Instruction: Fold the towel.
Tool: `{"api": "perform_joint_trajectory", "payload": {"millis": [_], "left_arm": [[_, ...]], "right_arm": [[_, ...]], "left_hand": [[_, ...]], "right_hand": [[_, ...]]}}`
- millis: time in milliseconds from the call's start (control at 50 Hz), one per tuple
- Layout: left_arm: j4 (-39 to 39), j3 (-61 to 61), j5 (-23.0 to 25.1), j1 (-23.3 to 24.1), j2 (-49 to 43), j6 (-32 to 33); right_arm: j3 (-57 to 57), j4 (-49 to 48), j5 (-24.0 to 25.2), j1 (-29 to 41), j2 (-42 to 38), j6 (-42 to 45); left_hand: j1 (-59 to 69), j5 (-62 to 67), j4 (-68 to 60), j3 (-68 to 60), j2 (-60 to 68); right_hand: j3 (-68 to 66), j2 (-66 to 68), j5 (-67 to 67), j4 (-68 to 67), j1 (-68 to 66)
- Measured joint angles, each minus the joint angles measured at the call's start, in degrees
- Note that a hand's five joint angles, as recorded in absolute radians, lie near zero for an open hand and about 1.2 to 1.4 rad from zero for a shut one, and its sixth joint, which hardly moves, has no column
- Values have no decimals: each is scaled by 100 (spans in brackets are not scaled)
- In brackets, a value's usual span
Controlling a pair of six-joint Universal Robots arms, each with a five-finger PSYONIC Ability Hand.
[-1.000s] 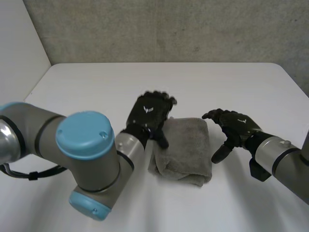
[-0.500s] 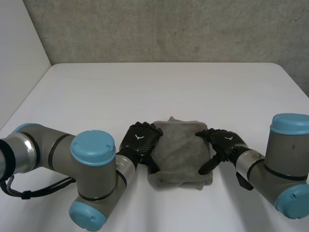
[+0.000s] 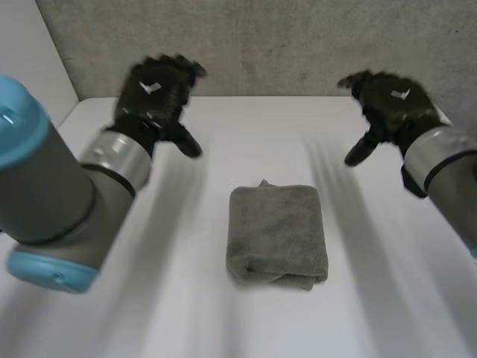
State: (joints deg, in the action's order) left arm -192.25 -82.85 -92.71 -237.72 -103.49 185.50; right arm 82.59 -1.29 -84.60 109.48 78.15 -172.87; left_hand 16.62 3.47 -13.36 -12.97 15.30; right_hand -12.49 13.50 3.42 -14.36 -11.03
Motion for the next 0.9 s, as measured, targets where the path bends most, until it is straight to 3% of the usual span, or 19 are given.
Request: {"api": "perform_joint_trajectory", "payload": {"millis": [100,260,900], "left_arm": [[565,371,-323,-275,147,-108],[1053,620,-626,-496,142,-259],[1075,557,-627,-514,130,-283]], "right_arm": [[-389,133,-361,2,6,19],[-564,147,-513,10,17,4],[-583,324,-432,7,11,-29]], "left_hand": [[-2,-5,0,0,-3],[-4,-8,0,0,-27],[-5,-9,0,0,-37]], "right_hand": [[0,0,0,0,0],[0,0,0,0,0],[0,0,0,0,0]]}}
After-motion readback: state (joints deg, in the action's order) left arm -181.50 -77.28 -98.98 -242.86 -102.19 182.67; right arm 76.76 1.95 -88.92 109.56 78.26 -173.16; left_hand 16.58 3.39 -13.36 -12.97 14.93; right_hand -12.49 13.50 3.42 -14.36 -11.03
